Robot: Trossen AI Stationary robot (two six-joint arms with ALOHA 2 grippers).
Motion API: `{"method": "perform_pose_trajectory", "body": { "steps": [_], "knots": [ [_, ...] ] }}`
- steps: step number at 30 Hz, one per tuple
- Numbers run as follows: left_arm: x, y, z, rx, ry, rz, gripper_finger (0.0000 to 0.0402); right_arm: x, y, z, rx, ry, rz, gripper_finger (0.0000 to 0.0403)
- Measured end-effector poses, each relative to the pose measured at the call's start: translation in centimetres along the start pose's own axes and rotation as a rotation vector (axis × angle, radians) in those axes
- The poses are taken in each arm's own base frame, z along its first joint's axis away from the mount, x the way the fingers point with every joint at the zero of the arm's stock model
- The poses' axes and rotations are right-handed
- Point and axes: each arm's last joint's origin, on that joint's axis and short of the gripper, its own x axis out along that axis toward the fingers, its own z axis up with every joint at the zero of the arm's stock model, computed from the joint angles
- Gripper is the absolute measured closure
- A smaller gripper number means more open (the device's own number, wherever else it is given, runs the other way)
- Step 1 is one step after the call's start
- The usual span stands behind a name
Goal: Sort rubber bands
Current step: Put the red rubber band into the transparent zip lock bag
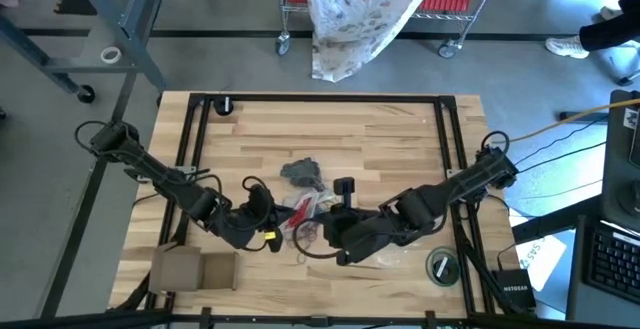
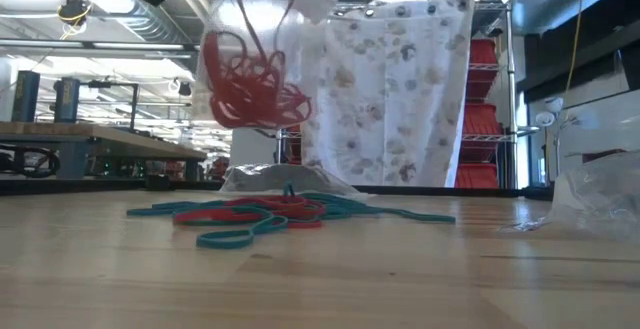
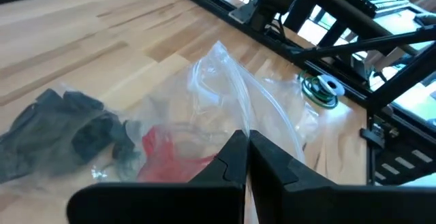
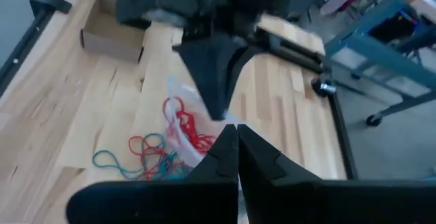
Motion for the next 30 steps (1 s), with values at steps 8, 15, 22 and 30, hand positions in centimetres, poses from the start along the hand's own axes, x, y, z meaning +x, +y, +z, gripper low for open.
{"method": "perform_pose_trajectory", "body": {
  "steps": [8, 15, 22, 30],
  "knots": [
    [-0.1, 0.0, -0.1, 0.001, 0.006, 0.002, 0.0401, -0.7, -0.6, 0.7, 0.006, -0.020, 0.001, 0.0403],
    [-0.2, -0.1, -0.2, 0.000, 0.008, -0.003, 0.0401, 1.9, 0.8, -1.9, 0.182, 0.122, 0.121, 0.0397],
    [-0.3, -0.2, -0.3, -0.003, 0.010, -0.008, 0.0401, 6.6, 4.3, -7.2, 0.233, 0.220, 0.186, 0.0318],
    [-0.3, -0.1, -0.3, 0.000, 0.009, -0.007, 0.0401, 10.0, 6.6, -12.6, 0.267, 0.196, 0.206, 0.0235]
  ]
}}
